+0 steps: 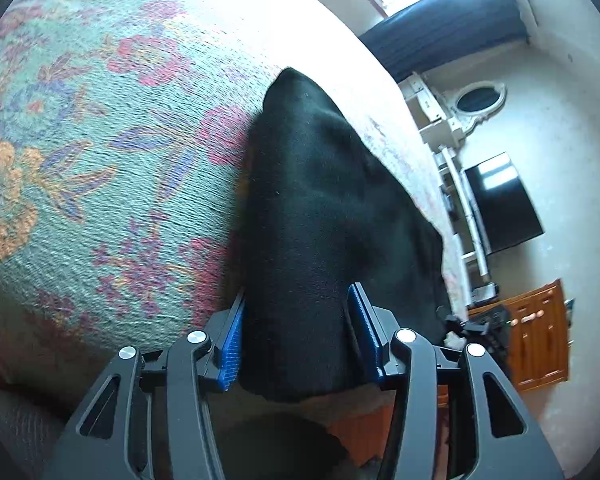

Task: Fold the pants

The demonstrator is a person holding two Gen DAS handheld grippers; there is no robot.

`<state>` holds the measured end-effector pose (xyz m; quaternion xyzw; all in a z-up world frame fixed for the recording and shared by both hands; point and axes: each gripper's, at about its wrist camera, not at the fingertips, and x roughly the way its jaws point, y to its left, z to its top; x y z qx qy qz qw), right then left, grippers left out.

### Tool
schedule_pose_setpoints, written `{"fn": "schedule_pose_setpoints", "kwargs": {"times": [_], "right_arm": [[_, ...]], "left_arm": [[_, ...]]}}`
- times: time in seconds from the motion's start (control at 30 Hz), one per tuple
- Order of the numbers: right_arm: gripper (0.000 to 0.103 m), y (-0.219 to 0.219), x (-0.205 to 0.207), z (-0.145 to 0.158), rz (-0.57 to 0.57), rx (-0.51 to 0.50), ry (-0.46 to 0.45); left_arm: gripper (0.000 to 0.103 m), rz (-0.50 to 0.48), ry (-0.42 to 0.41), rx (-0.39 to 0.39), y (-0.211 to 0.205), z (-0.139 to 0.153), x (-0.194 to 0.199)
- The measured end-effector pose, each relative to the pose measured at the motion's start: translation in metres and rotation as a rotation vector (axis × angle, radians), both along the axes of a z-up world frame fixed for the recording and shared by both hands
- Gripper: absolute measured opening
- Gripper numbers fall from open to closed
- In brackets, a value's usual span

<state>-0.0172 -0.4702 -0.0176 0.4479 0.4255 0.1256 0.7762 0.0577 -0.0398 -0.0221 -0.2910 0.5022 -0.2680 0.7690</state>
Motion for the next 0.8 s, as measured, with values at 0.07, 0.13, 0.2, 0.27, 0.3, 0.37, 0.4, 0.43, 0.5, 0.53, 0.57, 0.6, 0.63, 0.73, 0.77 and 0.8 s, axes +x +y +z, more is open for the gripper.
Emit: {"fn": "schedule_pose_setpoints", "kwargs": {"times": [0.07, 0.13, 0.2, 0.27, 0.3, 0.37, 0.4, 0.43, 0.5, 0.53, 0.57, 0.6, 0.63, 0.73, 0.77, 0.8], "right_arm": [[0.062, -0.01, -0.002, 0.002, -0.005, -0.016, -0.005], [0.065, -0.018, 0.0, 0.007, -0.019, -0.028, -0.019], [0.067, -0.029, 0.004, 0.009, -0.042, -0.017, -0.037], [0.07, -0.037, 0.015, 0.008, -0.047, 0.003, -0.041], [0.07, -0.041, 0.022, 0.008, -0.051, 0.004, -0.044], [0.072, -0.045, 0.038, 0.003, -0.051, 0.031, -0.049], [0.072, -0.046, 0.046, -0.001, -0.045, 0.058, -0.049], [0.072, -0.047, 0.054, -0.004, -0.045, 0.07, -0.046], [0.073, -0.045, 0.07, -0.006, -0.037, 0.07, -0.049], [0.075, -0.043, 0.079, -0.006, -0.026, 0.062, -0.048], [0.076, -0.041, 0.085, -0.006, -0.019, 0.051, -0.048], [0.077, -0.038, 0.091, -0.005, -0.01, 0.04, -0.048], [0.077, -0.035, 0.096, -0.005, 0.007, 0.027, -0.049], [0.056, -0.027, 0.102, -0.005, 0.052, -0.041, -0.027], [0.053, -0.026, 0.101, -0.007, 0.051, -0.045, -0.022], [0.049, -0.028, 0.1, -0.008, 0.042, -0.038, -0.027]], "left_arm": [[0.057, 0.034, -0.018, -0.041, 0.013, 0.003, 0.001], [0.057, 0.055, -0.038, -0.048, 0.019, 0.005, 0.008], [0.057, 0.07, -0.04, -0.054, 0.021, 0.006, 0.02], [0.057, 0.06, -0.027, -0.069, 0.016, 0.003, 0.037], [0.057, 0.056, -0.021, -0.068, 0.012, 0.001, 0.045], [0.057, 0.028, -0.012, -0.063, 0.009, -0.006, 0.066], [0.057, 0.016, -0.009, -0.054, 0.005, -0.009, 0.075], [0.057, 0.005, -0.002, -0.045, -0.001, -0.012, 0.085], [0.057, -0.017, 0.018, -0.045, -0.01, -0.019, 0.1], [0.057, -0.026, 0.036, -0.058, -0.014, -0.024, 0.107], [0.057, -0.035, 0.05, -0.076, -0.017, -0.027, 0.112], [0.057, -0.049, 0.058, -0.094, -0.02, -0.029, 0.117], [0.057, -0.063, 0.063, -0.101, -0.022, -0.03, 0.12], [0.056, -0.122, 0.067, -0.081, -0.03, -0.029, 0.127], [0.049, -0.127, 0.055, -0.058, -0.032, -0.028, 0.127], [0.044, -0.129, 0.041, -0.028, -0.035, -0.027, 0.126]]}}
